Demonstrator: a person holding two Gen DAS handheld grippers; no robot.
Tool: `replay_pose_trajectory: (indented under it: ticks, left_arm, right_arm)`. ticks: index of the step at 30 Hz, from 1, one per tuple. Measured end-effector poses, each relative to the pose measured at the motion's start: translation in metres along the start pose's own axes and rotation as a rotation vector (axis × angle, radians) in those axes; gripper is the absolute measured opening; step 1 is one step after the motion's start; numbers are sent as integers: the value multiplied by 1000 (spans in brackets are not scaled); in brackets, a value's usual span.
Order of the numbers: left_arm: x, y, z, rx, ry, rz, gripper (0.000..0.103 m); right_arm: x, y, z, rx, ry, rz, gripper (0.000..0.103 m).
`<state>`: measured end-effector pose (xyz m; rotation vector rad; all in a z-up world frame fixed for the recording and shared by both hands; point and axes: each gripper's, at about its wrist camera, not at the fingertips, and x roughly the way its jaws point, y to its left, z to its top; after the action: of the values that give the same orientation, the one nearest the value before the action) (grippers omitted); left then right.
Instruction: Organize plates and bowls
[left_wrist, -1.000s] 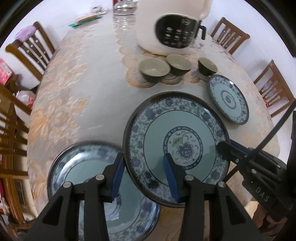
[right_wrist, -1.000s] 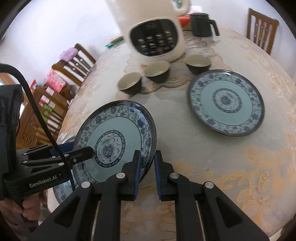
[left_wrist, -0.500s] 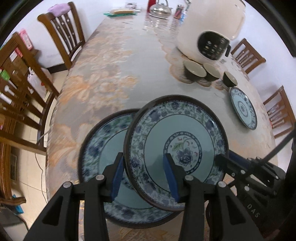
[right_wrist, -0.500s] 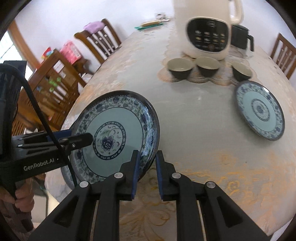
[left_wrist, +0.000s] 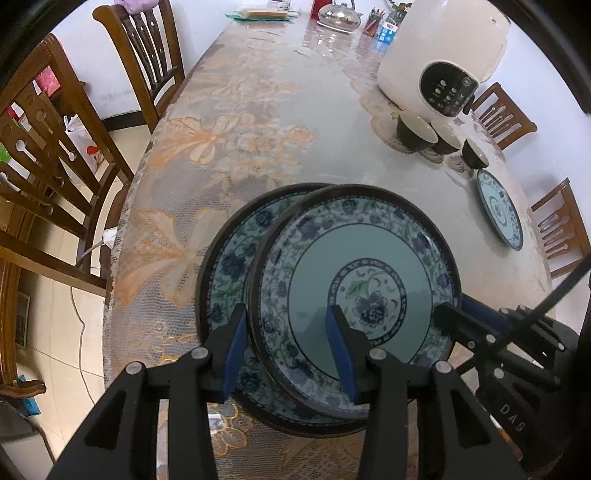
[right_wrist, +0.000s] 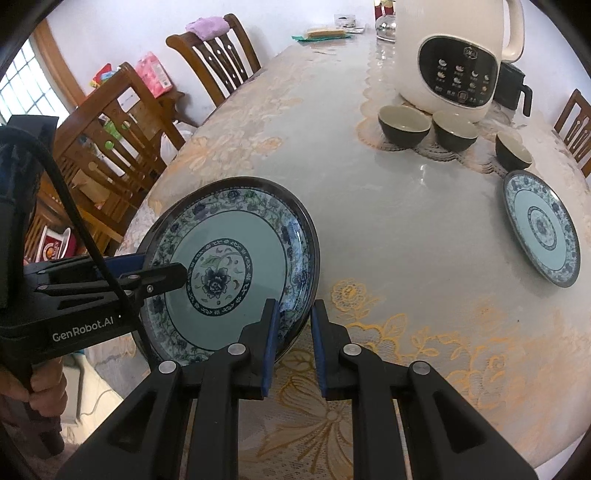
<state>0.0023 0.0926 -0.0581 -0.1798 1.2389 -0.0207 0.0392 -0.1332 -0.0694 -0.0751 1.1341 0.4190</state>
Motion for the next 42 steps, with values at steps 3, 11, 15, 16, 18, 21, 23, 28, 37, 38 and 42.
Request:
replay_pose_trajectory:
  ticks: [3,11,15,16,18,21,23,28,37,38,42]
  left_arm:
    - [-1,3,-1,5,0,10,45]
    - [2,7,-3,8,7,10,45]
    - [2,7,-2,9,7,9,45]
    - [2,7,-2,10,7,10,45]
    - [2,7,-2,12,7,9,45]
    - [2,7,-3,16,8,5,45]
    - [2,7,-3,19,9,4,45]
    - [2,7,-4,21,16,0,45]
    - [-3,10,-5,9,8,-19,46]
    - [-5,10,-4,14,2,-18,46]
    - [-10,9,-4,27,-11,-18,47]
  right_arm:
    - [4,3,2,1,10,6,19]
    - [6,9,0,-1,8,-7,19]
    - [6,12,-1,-8,8,-22,19]
    - [6,12,-1,-10,8,-26,19]
    - [7,14,0,-19,10,-39,20]
    - [6,17,0,-28,13,-57,20]
    - [6,18,-1,-32,12,-65,20]
    - [6,23,-2,-56,11,-108,20]
    - [4,17,-8,-16,19,-118,26]
    - [3,17,-8,-12,14,-116,27]
    - [-2,19,-8,-8,-5,-107,27]
